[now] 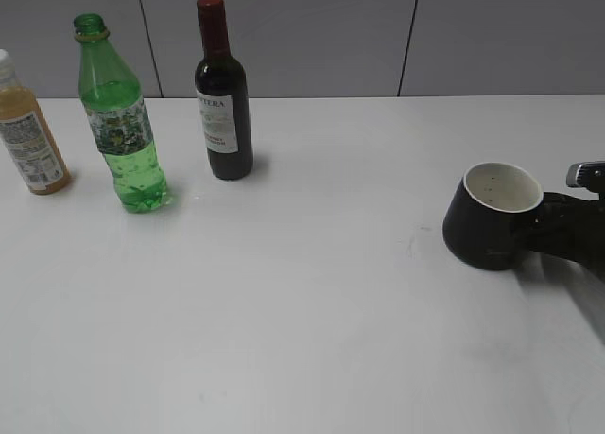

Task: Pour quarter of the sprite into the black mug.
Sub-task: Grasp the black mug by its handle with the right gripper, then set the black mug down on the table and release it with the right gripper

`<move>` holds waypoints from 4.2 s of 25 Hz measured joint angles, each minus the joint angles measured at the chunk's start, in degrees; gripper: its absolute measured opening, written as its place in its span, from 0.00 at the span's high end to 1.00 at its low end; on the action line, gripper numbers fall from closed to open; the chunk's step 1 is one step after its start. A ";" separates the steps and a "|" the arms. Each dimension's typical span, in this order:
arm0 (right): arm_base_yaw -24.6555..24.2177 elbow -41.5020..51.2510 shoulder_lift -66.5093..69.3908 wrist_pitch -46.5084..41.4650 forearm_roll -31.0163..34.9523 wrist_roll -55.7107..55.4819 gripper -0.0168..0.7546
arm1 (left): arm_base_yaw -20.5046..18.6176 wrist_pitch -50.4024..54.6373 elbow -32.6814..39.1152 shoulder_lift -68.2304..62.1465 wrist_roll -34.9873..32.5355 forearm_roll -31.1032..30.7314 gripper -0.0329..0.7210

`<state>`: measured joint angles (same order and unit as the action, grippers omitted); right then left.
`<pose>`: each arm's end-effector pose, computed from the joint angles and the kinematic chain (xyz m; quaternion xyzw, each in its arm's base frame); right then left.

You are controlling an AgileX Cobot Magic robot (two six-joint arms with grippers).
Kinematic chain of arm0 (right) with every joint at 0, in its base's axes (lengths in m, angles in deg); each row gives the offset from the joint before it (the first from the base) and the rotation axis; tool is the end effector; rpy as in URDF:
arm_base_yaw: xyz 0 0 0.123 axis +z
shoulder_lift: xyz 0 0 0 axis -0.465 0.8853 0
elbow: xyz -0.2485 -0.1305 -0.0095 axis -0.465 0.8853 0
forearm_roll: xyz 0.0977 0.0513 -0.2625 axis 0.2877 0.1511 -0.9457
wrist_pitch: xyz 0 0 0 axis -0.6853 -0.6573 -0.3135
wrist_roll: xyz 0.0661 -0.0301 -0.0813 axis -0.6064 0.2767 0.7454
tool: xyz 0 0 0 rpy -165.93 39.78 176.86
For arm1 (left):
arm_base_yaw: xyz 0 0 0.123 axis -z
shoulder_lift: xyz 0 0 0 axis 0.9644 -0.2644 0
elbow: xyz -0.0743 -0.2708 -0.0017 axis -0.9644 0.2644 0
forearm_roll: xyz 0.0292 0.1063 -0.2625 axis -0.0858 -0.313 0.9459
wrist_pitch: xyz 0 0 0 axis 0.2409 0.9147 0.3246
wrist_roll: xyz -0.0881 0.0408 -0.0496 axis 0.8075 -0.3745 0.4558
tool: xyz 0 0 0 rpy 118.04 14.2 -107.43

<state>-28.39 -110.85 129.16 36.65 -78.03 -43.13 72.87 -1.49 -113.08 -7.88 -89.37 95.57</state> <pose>0.2947 0.0024 0.0261 -0.0274 0.8166 0.0068 0.5765 0.0442 -0.0087 0.2880 0.0236 0.8454 -0.0228 0.5332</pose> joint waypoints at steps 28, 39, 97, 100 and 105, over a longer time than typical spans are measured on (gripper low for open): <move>-0.06 1.27 -12.36 -2.86 -21.51 -8.54 0.92 | 0.00 0.00 0.00 0.00 0.00 0.00 0.24; 6.23 -8.87 -12.62 -3.27 -43.59 -15.49 0.92 | 0.00 0.00 0.00 0.00 0.00 0.00 0.24; 24.05 -58.48 22.98 -1.93 -74.27 -42.82 0.76 | 0.00 0.00 0.00 0.00 0.00 0.00 0.24; 23.73 -58.48 22.98 -1.13 -74.05 -42.98 0.69 | 0.00 0.00 0.00 0.00 0.00 0.00 0.24; 22.38 -58.78 22.98 -0.63 -74.77 -43.22 0.67 | 0.00 0.00 0.00 0.00 0.00 0.00 0.24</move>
<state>-6.01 -169.62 152.14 36.02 -152.81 -86.34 72.87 -1.49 -113.08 -7.88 -89.37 95.57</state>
